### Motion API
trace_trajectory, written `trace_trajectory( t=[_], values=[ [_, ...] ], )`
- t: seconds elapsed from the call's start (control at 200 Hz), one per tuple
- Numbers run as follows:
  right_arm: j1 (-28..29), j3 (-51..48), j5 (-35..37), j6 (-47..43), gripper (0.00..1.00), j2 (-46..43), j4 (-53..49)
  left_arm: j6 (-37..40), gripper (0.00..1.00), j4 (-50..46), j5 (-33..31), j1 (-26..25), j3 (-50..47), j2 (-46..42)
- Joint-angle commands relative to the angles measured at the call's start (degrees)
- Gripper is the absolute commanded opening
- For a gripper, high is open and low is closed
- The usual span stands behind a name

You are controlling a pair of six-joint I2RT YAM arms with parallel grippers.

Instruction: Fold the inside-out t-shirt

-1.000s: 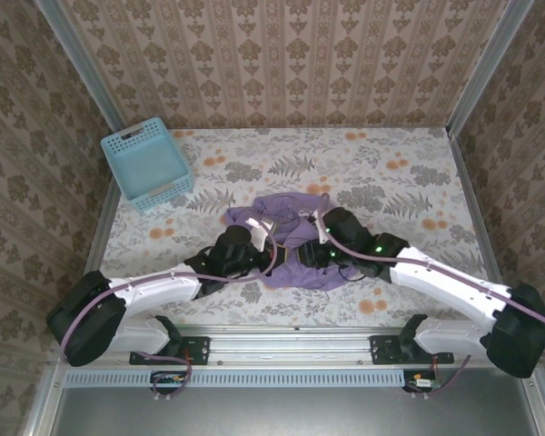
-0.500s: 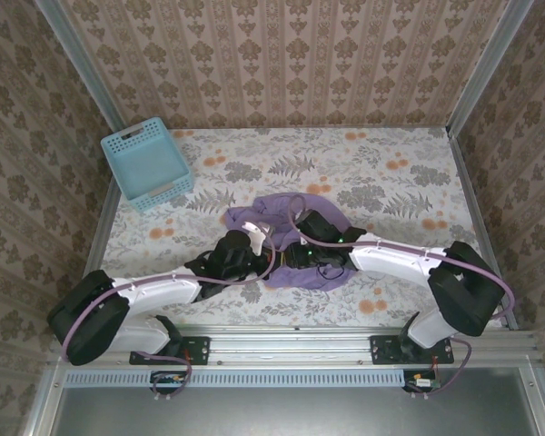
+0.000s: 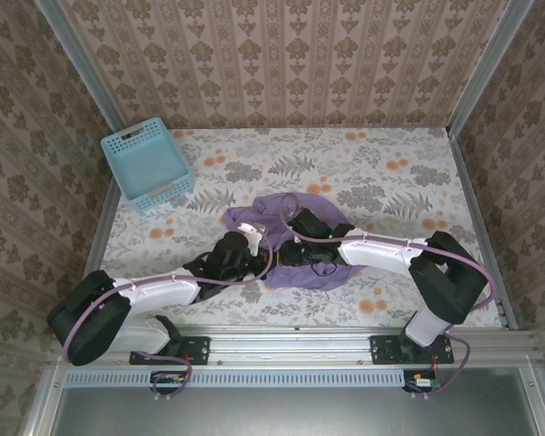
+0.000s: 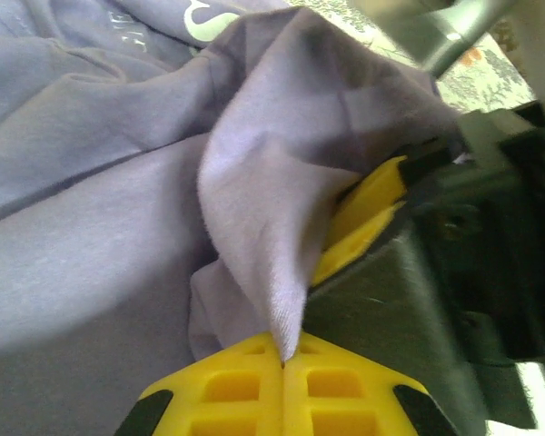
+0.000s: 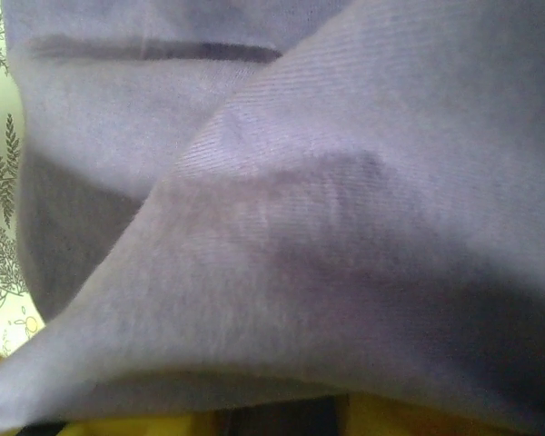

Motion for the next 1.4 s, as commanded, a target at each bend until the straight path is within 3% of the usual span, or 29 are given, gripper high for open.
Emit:
trace_trajectory(
  t=[0.0, 0.08, 0.15, 0.305, 0.44, 0.55, 0.72, 0.835, 0.935, 1.09, 1.235, 1.395],
  values=[
    [-0.1, 1.6, 1.4, -0.6, 0.23, 0.7, 0.5, -0.9, 0.05, 2.9, 1.2, -0.4, -0.3, -0.1],
    [0.1, 0.3, 2.6, -1.0, 0.07, -1.6, 0.2, -1.1, 0.06, 2.0, 0.2, -0.4, -0.1, -0.2],
    [0.6, -1.6, 3.9, -1.7, 0.00, -5.4, -0.7, -0.8, 0.09, -0.1, -0.7, -0.3, 0.8, 0.0],
    [2.9, -9.0, 9.7, -1.0, 0.00, -18.2, -3.7, 0.7, 0.21, -4.8, -2.3, -0.2, 4.0, 0.9],
    [4.5, -17.7, 13.6, 5.4, 0.00, -28.7, -5.8, 2.3, 0.28, -8.0, -2.4, 0.1, 7.9, 2.2],
    [5.7, -24.5, 17.0, 10.9, 0.00, -36.3, -7.0, 3.8, 0.39, -9.6, -2.5, 0.4, 11.2, 3.9],
    [6.0, -31.7, 20.2, 19.6, 0.00, -45.1, -8.7, 7.6, 0.50, -22.3, -3.4, 2.9, 23.7, 11.8],
    [6.0, -32.9, 21.0, 20.4, 0.00, -46.9, -8.6, 12.7, 0.59, -26.5, 1.2, 1.6, 32.1, 17.8],
    [6.0, -32.0, 21.2, 20.2, 0.00, -46.7, -9.1, 17.9, 0.67, -27.9, 2.3, -3.2, 36.5, 20.7],
    [5.9, -31.7, 21.9, 20.0, 0.00, -47.2, -9.3, 23.1, 0.72, -26.1, 4.9, -6.3, 36.4, 20.8],
    [5.9, -31.6, 21.9, 19.6, 0.00, -47.4, -9.0, 27.6, 0.83, -26.8, 5.6, -7.9, 36.6, 21.3],
    [5.9, -31.8, 21.9, 19.7, 0.00, -47.5, -8.8, 29.6, 0.84, -29.8, 2.7, -9.3, 41.0, 26.8]
  ],
)
